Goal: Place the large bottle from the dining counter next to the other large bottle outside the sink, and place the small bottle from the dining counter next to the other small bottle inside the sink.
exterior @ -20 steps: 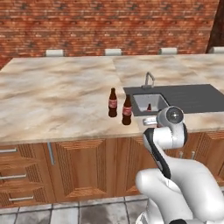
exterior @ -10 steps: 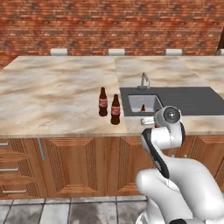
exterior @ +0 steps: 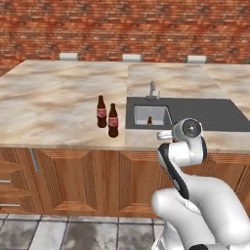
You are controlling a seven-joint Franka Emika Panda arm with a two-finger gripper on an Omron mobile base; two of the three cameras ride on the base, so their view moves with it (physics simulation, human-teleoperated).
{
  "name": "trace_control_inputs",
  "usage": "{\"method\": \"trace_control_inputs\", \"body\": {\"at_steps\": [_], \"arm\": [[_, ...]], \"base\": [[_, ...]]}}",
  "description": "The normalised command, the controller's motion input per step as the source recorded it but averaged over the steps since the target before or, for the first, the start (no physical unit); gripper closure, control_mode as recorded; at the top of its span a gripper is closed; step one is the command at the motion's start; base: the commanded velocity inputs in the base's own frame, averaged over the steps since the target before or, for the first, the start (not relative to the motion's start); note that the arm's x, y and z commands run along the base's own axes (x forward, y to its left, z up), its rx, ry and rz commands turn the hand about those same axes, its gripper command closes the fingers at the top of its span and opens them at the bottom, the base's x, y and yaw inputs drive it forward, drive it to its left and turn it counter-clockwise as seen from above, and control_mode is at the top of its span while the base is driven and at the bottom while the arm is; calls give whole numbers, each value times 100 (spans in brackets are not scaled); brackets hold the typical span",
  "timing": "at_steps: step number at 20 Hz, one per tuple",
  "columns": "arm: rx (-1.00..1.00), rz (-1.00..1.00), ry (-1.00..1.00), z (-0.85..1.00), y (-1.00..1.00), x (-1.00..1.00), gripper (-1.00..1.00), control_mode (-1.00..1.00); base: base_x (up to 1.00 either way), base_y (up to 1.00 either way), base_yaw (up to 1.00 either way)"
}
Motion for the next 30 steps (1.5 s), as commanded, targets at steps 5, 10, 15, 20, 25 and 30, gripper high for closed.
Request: {"method": "trace_control_inputs", "body": {"at_steps": [5,10,15,20,25,30], "arm": [[0,0,0,0,0,0,100,100],[0,0,0,0,0,0,100,100],[0,0,0,0,0,0,100,100],[0,0,0,0,0,0,100,100],[0,0,0,0,0,0,100,100],[0,0,0,0,0,0,100,100]], "base": [[9,-52,14],[33,-34,9],[43,-17,5],[28,-13,2],[33,-16,1],[36,-11,0]]}}
